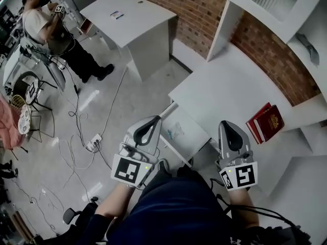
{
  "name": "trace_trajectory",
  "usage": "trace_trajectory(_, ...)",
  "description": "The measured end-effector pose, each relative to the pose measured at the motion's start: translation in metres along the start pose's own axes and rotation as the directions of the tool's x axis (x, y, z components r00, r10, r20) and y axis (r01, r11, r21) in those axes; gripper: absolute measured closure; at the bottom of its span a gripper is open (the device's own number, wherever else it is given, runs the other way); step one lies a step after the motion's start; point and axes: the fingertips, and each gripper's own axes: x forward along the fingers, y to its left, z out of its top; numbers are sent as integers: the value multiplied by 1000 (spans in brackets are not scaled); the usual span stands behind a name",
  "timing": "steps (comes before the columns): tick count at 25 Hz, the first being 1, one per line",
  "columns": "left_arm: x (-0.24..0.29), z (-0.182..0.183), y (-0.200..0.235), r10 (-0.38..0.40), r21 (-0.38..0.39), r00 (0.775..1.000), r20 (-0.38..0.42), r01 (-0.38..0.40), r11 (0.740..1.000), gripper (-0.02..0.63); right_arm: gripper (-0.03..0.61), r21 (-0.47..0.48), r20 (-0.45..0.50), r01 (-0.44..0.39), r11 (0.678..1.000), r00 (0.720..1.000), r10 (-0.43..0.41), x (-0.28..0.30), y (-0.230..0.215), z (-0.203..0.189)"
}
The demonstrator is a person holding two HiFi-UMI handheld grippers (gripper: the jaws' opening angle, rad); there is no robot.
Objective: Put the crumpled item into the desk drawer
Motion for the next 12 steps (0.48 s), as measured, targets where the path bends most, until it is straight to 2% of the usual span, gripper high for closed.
trace_trajectory(5, -1, 24, -8, -15, 16, 997, 77, 13, 1000, 612, 577, -26, 85, 61, 998, 995, -58, -16, -2, 31)
trace_trajectory(12, -1, 13, -9, -13, -7, 999, 52, 13, 1000, 612, 577, -8, 98, 72, 997, 993, -71, -21, 0, 27)
